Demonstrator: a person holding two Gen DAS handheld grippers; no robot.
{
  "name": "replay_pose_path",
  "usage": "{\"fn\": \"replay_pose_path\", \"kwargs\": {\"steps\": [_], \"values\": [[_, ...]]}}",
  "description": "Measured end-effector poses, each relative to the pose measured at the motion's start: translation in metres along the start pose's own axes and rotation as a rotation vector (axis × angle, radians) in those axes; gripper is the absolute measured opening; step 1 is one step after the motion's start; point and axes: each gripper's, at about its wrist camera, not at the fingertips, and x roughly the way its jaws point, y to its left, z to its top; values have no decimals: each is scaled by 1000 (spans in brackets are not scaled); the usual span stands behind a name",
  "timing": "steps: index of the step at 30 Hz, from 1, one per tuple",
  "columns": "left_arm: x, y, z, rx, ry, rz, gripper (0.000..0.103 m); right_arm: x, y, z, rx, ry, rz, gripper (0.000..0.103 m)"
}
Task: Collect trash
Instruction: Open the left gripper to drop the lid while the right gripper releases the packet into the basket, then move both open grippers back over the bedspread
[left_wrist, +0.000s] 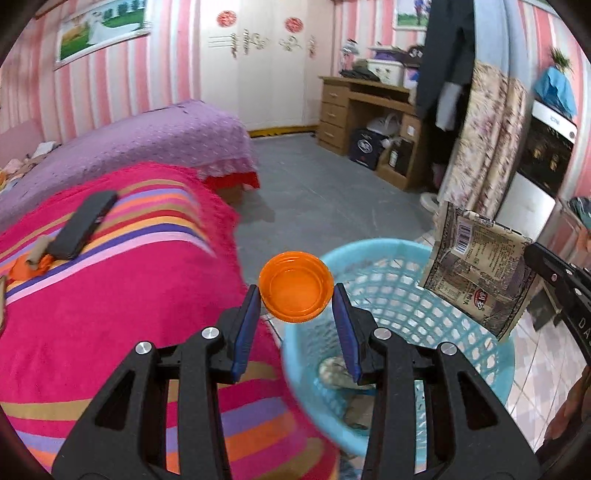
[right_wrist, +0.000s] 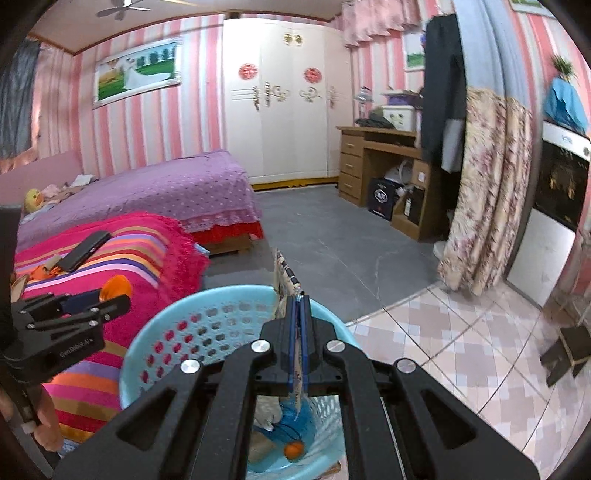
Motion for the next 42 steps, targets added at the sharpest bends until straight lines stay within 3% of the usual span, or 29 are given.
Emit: {"fn": "replay_pose_path", "kwargs": {"steps": [5,9,15,27,29,30,31,35,37,42], "values": [[19,-22,1,31,47,-35,39,14,-8,-8,28,29,-7,2],[21,-19,3,14,39,-10,74,16,-10,-15,30,36,-7,2],[-2,0,7,17,-56,67,90,16,-9,-18,36,27,-4,2],[-29,42,8,-20,-98,120,93,33,19,-25,4,44,-32,5],[-32,50,8,-27,-100,131,94,36,19,-28,5,63,-56,28],[-34,55,7,-33,-100,134,95,36,17,-30,18,66,-63,55],[-36,62,7,-42,-97,137,95,34,14,-32,36,65,-65,69],[-45,82,5,-66,-102,148,96,32,15,-36,57,86,-63,71],[-50,94,3,-74,-103,159,96,30,20,-35,51,80,-74,84],[-62,123,-2,-106,-98,179,97,24,41,-26,31,63,-79,91]]}}
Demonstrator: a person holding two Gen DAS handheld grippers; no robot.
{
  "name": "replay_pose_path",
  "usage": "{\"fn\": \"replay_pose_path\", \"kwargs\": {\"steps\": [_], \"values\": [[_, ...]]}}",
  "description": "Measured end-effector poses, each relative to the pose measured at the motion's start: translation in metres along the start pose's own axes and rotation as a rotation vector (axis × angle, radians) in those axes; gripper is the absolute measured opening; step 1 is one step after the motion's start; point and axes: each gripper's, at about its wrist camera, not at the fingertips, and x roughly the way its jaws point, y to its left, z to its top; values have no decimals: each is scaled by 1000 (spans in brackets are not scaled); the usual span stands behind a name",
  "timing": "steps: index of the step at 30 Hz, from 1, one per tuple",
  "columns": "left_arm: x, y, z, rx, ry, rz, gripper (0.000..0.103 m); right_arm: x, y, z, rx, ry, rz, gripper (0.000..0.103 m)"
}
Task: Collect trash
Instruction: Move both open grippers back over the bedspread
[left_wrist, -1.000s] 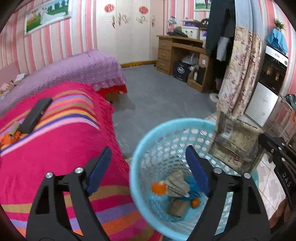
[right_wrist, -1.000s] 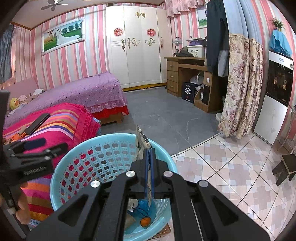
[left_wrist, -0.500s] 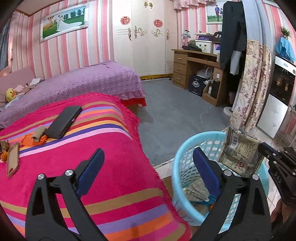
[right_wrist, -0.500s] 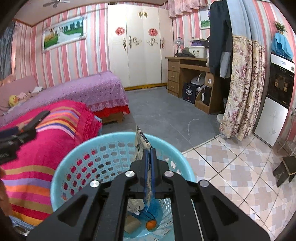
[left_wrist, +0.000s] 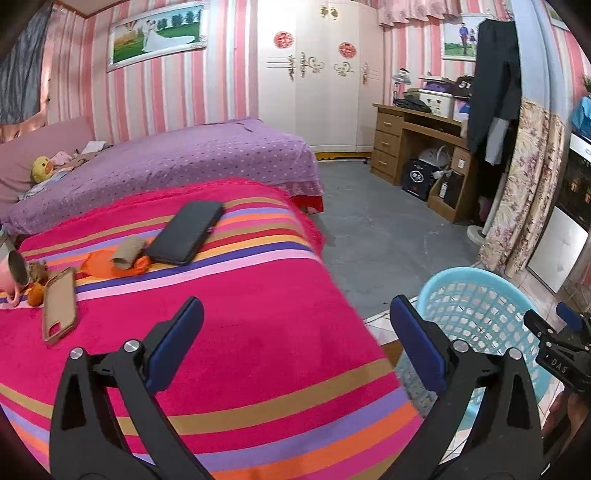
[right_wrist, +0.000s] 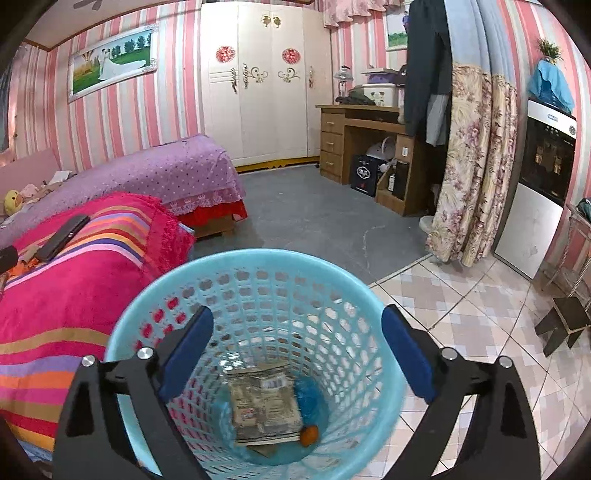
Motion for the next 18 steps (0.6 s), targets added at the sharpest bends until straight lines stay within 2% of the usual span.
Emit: {"fn": "replay_pose_path", "kwargs": {"steps": [5,9,18], "values": [[-12,38,1,-10,-9,31,97,-11,34,11,-22,-34,35,95],[-18,77,4,-25,-7,58,97,-18,77,19,-52,-54,91,95],[-14,193,8,-123,-1,169,98,-23,180,27,-155,-71,215,95]]}}
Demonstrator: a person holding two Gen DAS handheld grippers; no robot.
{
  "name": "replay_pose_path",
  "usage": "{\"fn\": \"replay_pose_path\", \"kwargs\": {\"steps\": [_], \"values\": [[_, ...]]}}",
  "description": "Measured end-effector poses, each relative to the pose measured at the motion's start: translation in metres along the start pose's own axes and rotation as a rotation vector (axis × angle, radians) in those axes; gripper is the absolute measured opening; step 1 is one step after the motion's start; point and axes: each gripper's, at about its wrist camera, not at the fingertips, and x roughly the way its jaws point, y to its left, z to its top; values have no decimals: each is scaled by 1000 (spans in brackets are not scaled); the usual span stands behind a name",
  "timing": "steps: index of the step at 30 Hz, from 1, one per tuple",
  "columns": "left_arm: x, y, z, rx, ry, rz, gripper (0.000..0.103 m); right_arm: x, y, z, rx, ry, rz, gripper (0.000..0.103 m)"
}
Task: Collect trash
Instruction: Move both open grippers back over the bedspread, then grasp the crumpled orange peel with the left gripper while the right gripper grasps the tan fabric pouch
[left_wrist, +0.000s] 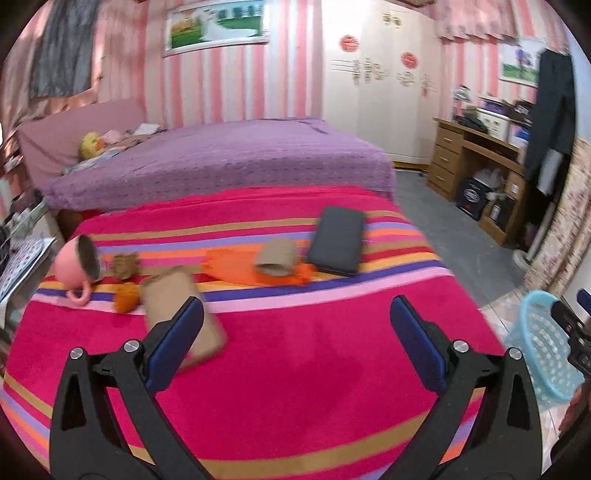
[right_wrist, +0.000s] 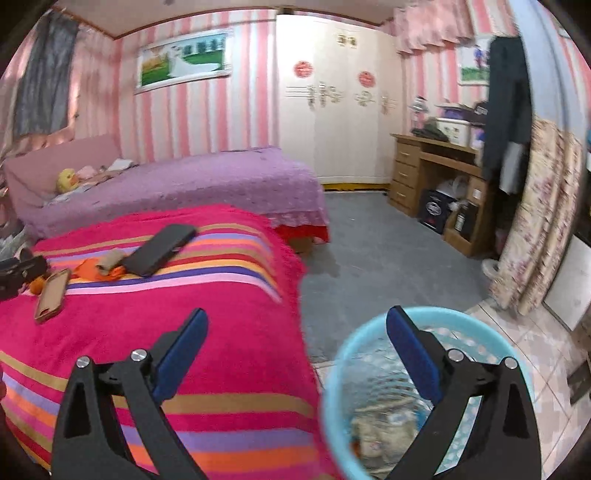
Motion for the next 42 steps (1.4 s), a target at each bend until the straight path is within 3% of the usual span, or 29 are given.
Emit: {"fn": "replay_pose_path", "kwargs": {"steps": [7,15,27,36,38,42], "values": [[24,76,0,-107,53,77,98,15,65,16,-75,4,69,95],[40,138,-13,-144,118,114,98,47,133,31,-106,11,146,95],[62,190,-24,-157,171,147,98,97,198,26,-138,77,192,95],[90,206,-25,-183,222,161,97,115,207,21,-183,127,176,95],[96,204,-21,-181,222,154,93,116,206,22,-173,135,183,95],[106,199,-19,-162,241,115,63,119,203,21,-170,147,184,95]]}}
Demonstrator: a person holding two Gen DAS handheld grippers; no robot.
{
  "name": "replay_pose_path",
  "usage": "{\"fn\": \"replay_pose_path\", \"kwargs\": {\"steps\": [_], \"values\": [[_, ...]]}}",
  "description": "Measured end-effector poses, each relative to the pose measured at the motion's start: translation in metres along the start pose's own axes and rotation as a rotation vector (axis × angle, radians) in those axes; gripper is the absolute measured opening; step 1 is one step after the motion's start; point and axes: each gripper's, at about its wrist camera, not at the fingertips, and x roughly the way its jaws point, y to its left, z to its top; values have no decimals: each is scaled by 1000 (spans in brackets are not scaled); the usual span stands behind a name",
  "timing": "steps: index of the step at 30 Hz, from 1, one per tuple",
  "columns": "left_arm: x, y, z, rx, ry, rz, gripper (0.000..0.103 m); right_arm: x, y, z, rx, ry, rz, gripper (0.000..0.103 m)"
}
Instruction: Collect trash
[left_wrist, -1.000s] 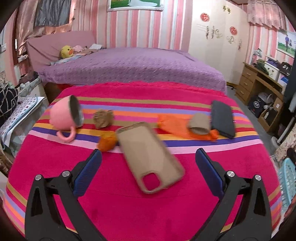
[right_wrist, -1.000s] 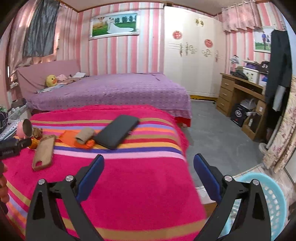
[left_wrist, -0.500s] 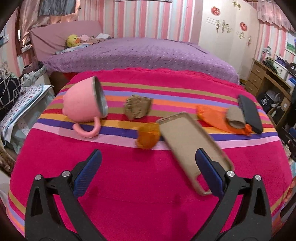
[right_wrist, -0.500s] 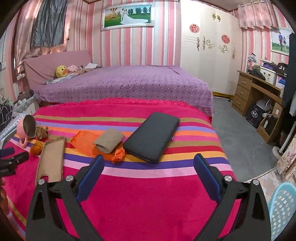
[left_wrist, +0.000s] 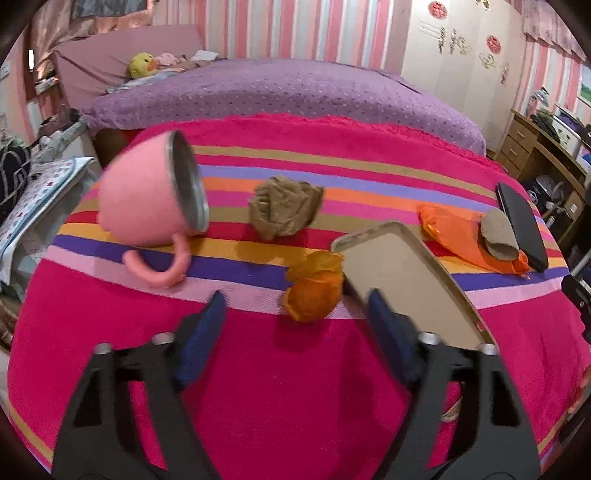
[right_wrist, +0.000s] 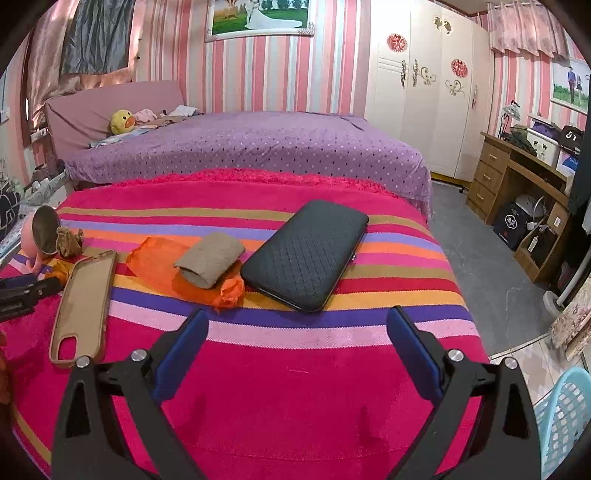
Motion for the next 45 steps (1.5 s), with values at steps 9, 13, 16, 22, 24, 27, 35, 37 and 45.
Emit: {"fn": "replay_pose_path", "kwargs": {"steps": [9,13,16,22,24,27,35,37,45], "values": [[0,-2,-1,15,5,-53,27,2,2,-2,5,2,24,95],[-9,5,-2,15,-15,-43,25,2,10,-2,-18,1,27,95],[-17,10,-4,10,-23,-30,25,7,22,1,-39,9,45,95],[-28,21,3,8,-69,11,25,23,52,18,-95,12,71,95],[-29,26,4,3,-72,20,25,35,65,27,-114,29,83,95],[-28,33,5,-14,-69,33,25,54,80,39,-145,68,72,94],[-31,43,7,-41,-75,39,25,87,88,42,-135,162,78,59],[-32,43,7,-40,-76,42,25,82,88,41,-141,142,80,55],[-43,34,0,-18,-91,39,25,30,70,29,-114,44,88,55]]}}
